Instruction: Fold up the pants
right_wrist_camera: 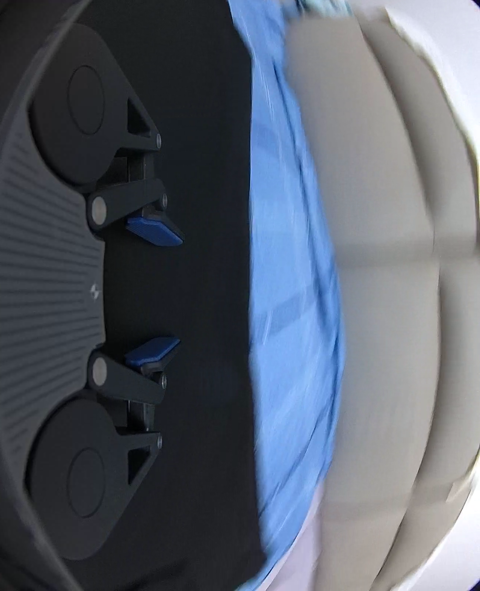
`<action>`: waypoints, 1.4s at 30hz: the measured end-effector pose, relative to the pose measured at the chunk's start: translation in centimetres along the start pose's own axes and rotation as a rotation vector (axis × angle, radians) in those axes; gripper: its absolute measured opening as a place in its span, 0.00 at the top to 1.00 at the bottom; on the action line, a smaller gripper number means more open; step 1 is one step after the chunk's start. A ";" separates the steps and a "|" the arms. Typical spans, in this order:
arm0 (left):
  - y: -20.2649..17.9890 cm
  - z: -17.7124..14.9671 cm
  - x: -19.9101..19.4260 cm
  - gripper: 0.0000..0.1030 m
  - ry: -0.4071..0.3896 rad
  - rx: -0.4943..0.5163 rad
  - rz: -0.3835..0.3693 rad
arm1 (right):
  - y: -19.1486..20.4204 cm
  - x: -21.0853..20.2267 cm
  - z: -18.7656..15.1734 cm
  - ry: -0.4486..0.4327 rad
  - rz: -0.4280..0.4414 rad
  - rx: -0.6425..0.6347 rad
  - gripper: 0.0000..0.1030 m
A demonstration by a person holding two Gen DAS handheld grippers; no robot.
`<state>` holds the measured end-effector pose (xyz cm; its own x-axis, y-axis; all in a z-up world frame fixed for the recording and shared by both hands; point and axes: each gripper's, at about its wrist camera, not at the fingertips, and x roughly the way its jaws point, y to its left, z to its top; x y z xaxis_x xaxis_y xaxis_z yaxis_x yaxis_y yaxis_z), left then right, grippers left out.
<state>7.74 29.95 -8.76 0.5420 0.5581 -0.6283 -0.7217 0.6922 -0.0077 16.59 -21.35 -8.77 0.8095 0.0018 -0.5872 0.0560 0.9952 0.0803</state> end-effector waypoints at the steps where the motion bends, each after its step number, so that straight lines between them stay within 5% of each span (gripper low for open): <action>1: -0.2 0.0 0.0 0.59 0.000 0.005 0.007 | -2.4 -0.1 -0.1 -0.005 -0.047 0.033 0.31; 5: -0.6 0.0 0.2 0.59 0.002 0.017 0.031 | -10.9 0.1 0.3 -0.010 -0.266 0.136 0.29; 9: -0.9 0.0 0.3 0.59 0.003 0.027 0.042 | -20.8 0.5 0.7 -0.022 -0.437 0.379 0.28; 12: -1.1 0.1 0.2 0.59 0.006 0.035 0.054 | -24.2 -0.6 1.4 -0.049 -0.539 0.469 0.28; 17: -1.4 0.1 0.3 0.59 0.010 0.030 0.072 | -24.7 -1.0 3.0 -0.108 -0.486 0.426 0.26; 21: -1.9 0.2 0.4 0.59 0.010 0.045 0.092 | -24.2 1.5 4.6 -0.060 -0.416 0.400 0.17; 25: -1.9 0.3 0.5 0.59 0.015 0.036 0.102 | -22.5 5.0 6.1 0.014 -0.453 0.333 0.13; 27: -2.1 0.2 0.5 0.58 0.011 0.040 0.110 | -22.4 6.8 6.3 0.052 -0.464 0.354 0.39; 28: -2.2 0.2 0.5 0.58 0.008 0.044 0.116 | -22.2 6.8 6.3 0.012 -0.490 0.355 0.60; 29: -2.3 0.1 0.5 0.58 0.007 0.048 0.121 | -21.9 7.1 6.6 0.002 -0.544 0.337 0.94; 35: -2.5 0.3 0.6 0.59 0.016 0.041 0.135 | -22.1 6.6 8.9 -0.125 -0.460 0.325 0.95; 37: -2.4 0.4 0.6 0.59 0.018 0.035 0.133 | -22.1 6.8 9.3 -0.126 -0.445 0.298 0.91; 38: -2.4 0.4 0.6 0.59 0.018 0.034 0.133 | -22.2 7.2 9.4 -0.097 -0.457 0.295 0.78; 39: -2.4 0.4 0.5 0.59 0.019 0.034 0.132 | -22.4 7.6 9.5 -0.059 -0.456 0.301 0.52; 42: -2.4 0.4 0.0 0.59 0.020 0.041 0.124 | -22.4 6.9 8.4 -0.049 -0.430 0.340 0.21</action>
<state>9.63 28.51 -8.48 0.4405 0.6315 -0.6381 -0.7643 0.6367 0.1023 25.81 -44.45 -7.81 0.6981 -0.4104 -0.5868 0.5666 0.8177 0.1022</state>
